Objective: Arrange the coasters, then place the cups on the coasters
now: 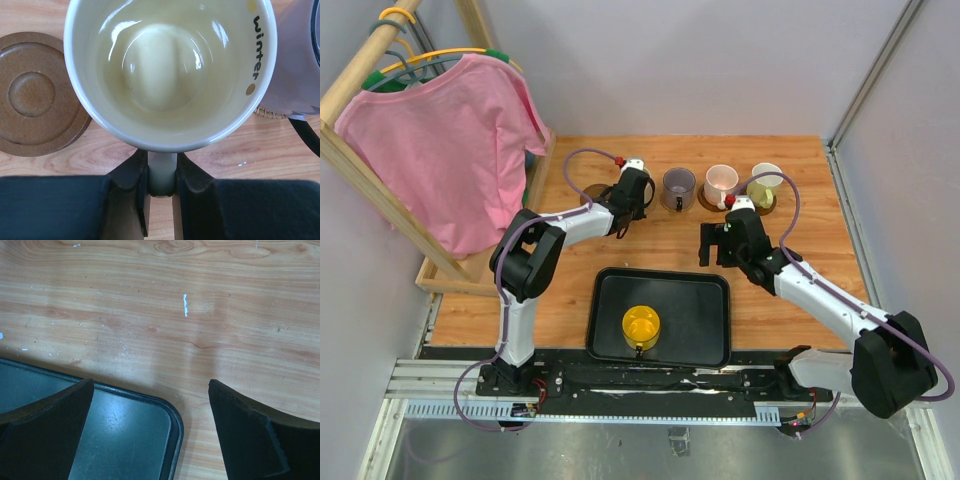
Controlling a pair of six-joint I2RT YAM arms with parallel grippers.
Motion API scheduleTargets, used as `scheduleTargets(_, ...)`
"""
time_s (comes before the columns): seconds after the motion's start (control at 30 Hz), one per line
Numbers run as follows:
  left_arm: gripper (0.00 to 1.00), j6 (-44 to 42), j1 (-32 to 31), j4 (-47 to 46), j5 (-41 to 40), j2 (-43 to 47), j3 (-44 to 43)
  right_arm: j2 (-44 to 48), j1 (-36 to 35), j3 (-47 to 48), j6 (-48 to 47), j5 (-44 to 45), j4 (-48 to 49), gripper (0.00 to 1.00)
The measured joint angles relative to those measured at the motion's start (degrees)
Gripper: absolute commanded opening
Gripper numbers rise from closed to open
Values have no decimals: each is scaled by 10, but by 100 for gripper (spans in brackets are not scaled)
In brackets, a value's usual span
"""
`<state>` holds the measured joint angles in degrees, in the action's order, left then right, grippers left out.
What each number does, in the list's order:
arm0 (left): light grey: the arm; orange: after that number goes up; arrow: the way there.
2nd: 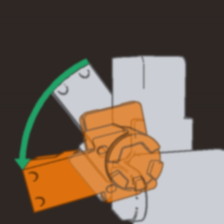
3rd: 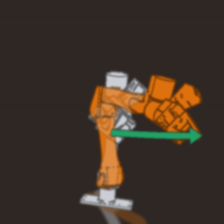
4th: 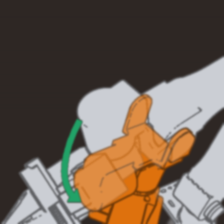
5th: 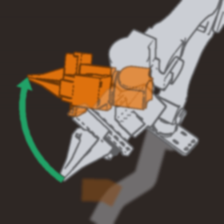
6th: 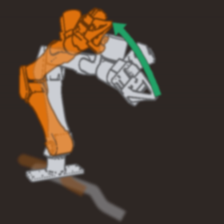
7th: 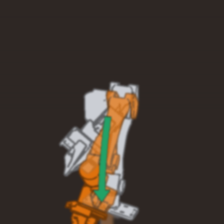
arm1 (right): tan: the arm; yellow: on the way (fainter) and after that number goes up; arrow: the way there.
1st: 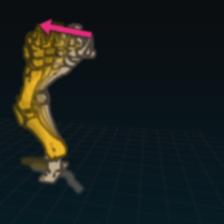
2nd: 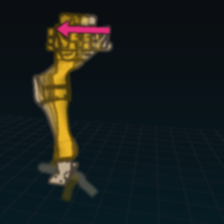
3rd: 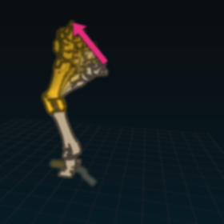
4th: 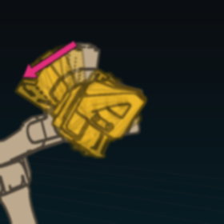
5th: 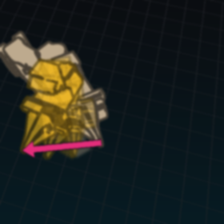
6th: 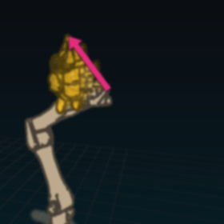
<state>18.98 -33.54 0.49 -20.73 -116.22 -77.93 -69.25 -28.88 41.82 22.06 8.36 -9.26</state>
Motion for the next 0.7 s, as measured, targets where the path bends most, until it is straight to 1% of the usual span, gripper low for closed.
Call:
scheduleTargets(0.57, 0, 6, 0, -9, -2, 0, 16, -5, 0, 0, 0, -9, 1, 99)
scheduleTargets(0.63, 2, 7, 0, -12, -2, 0, 18, -5, 0, 0, 0, -9, 1, 99)
scheduleTargets(0.7, 7, 8, 0, -14, -2, 0, 19, -5, 0, 0, 0, -9, 1, 99)
